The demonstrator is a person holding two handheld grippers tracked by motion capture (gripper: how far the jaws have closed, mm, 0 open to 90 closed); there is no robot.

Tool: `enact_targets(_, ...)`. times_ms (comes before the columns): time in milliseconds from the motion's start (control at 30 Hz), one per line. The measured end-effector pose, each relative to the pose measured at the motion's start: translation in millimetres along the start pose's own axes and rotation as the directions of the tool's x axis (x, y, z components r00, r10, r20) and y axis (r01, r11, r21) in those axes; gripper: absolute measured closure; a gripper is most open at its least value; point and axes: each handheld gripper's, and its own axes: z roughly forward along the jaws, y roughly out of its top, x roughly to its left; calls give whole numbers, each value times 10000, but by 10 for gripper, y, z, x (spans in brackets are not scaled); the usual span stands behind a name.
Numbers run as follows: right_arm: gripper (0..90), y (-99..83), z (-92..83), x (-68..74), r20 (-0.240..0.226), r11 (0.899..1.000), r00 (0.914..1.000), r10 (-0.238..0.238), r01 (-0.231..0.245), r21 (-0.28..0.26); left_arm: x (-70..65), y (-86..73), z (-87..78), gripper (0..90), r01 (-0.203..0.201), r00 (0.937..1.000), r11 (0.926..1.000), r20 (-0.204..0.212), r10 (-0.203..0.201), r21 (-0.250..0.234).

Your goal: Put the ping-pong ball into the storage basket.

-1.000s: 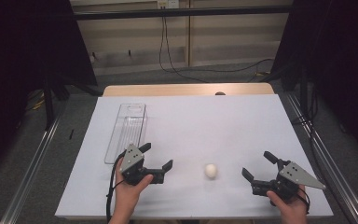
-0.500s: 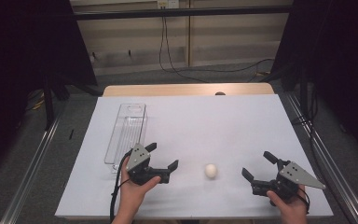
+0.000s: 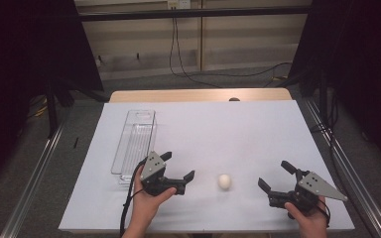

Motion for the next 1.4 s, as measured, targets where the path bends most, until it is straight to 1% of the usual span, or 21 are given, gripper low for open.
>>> enact_targets(100,9,-7,9,-1,17,10000,10000,-41,41,34,-8,2,16,17,27,10000,10000,0,-27,26)
enact_targets(300,10,-7,10,4,-20,10000,10000,-26,26,26,-45,-6,61,17,85,9998,10000,185,-85,-8)
enact_targets(333,10,-4,5,1,0,10000,10000,-59,59,26,-47,-3,66,17,13,9999,9999,130,-14,110)
enact_targets(400,10,-2,6,1,10,10000,10000,-14,14,-15,-56,-9,80,17,152,9996,9999,237,-154,75)
enact_targets(433,10,-2,5,1,22,10000,10000,-6,6,-24,-55,-5,82,17,39,9999,9999,159,-41,161)
enact_targets(467,10,-3,3,-2,-23,10000,10000,-53,53,5,-59,-8,89,17,38,9998,9998,200,-41,170)
enact_targets(533,10,-6,5,-4,-45,10000,10000,-40,40,57,-76,-12,103,17,165,9996,9998,237,-169,133)
enact_targets(567,10,-6,5,-5,-45,10000,10000,-30,30,67,-74,-11,107,17,56,9997,9998,239,-61,181)
enact_targets(633,11,-4,6,-7,-32,10000,10000,-63,63,39,-77,-13,115,17,23,9995,9997,317,-30,246)
enact_targets(733,11,-3,3,-7,-1,10000,10000,-37,37,3,-81,-16,130,17,210,9990,9997,401,-214,112)
enact_targets(767,11,-2,4,-4,73,10000,10000,44,-43,-31,-79,-11,125,17,172,9993,9996,334,-180,240)
enact_targets(800,11,-2,6,-3,84,10000,9999,84,-83,-40,-63,-7,120,17,-3,9993,9995,373,-9,323)
enact_targets(833,11,-5,10,-10,14,10000,10000,-13,13,-28,-62,-5,119,17,1,9994,9995,354,-12,315)
enact_targets(900,11,-5,8,-11,57,10000,10000,54,-54,-30,-78,-4,131,17,132,9992,9997,371,-140,219)
enact_targets(1033,12,-2,8,-11,-3,10000,10000,4,-4,-43,-91,-8,151,17,100,9988,9994,473,-117,341)
enact_targets(1067,12,-1,7,-11,21,10000,10000,1,-1,-56,-103,-10,159,17,216,9987,9993,455,-231,318)
enact_targets(1167,12,1,2,-18,59,10000,10000,1,-1,-75,-102,-6,173,17,52,9986,9990,517,-75,443)
enact_targets(1200,12,-1,3,-19,61,10000,10000,34,-34,-67,-108,-5,179,17,50,9986,9991,519,-72,430)
enact_targets(1233,12,-2,0,-23,-1,10000,10000,-2,2,-6,-124,-6,195,17,161,9981,9991,580,-184,393)
enact_targets(1300,12,1,-1,-23,31,10000,10000,5,-5,-42,-132,-6,212,17,58,9980,9987,622,-90,510)
enact_targets(1400,12,3,-3,-22,48,10000,10000,4,-3,-59,-145,-13,237,17,100,9973,9987,718,-137,504)
